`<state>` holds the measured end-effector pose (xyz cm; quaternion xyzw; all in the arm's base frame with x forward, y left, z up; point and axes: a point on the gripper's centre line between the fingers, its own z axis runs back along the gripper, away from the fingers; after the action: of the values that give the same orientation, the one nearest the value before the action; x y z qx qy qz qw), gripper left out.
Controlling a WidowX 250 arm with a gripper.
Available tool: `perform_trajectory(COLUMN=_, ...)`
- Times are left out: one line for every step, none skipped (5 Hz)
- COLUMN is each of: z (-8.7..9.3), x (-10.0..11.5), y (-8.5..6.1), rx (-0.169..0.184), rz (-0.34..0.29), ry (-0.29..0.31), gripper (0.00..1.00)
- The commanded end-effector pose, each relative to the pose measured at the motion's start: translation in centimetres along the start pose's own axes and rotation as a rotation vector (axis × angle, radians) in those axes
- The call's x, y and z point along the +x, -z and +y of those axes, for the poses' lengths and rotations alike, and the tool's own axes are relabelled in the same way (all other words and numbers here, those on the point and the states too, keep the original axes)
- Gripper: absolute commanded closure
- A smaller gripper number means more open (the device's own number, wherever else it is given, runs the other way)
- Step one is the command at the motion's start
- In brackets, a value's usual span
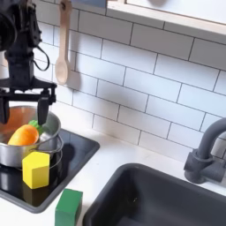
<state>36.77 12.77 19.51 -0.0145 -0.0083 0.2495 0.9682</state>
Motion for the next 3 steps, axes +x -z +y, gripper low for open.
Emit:
perform_trajectory(z=-0.4, x=-2.2, y=0.8, rx=-0.008, rz=0.056, ry=0.049, gripper=0.00)
perform_trajectory(z=-1.5, x=-3.0, y=-0.3, rx=-0.024, rz=0.039, ry=0.088, gripper=0.00)
perform_trajectory(z=-1.6, x=-3.3, y=0.1, rx=-0.025, rz=0.053, ry=0.090, gripper=0.00)
